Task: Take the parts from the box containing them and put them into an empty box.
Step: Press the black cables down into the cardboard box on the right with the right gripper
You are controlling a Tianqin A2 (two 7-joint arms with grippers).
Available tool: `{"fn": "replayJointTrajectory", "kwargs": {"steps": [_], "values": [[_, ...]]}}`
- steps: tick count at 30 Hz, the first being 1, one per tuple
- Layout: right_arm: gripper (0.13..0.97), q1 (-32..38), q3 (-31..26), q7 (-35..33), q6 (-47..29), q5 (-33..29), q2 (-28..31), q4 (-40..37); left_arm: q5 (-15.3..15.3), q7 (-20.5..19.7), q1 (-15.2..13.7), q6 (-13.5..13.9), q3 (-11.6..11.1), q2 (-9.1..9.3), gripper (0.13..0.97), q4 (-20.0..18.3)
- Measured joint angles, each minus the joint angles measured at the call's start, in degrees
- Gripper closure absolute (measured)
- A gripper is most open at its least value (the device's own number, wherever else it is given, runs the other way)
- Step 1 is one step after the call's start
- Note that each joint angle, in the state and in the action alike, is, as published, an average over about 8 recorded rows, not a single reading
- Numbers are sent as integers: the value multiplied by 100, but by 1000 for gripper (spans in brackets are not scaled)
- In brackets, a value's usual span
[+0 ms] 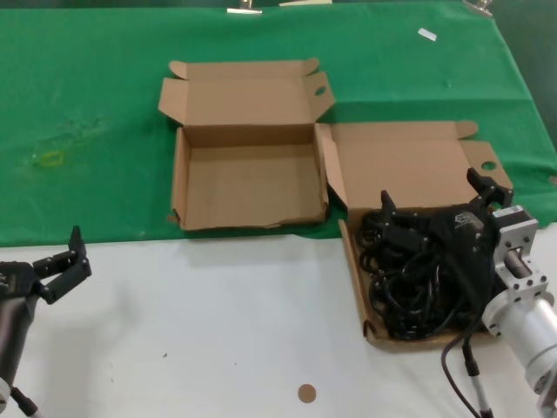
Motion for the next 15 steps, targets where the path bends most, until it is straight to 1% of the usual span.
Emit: {"fn": "replayJointTrajectory", "kwargs": {"steps": [15], "values": [[129,0,0,0,0,0,0,0,0,0,0,0,0,0,132,0]]}}
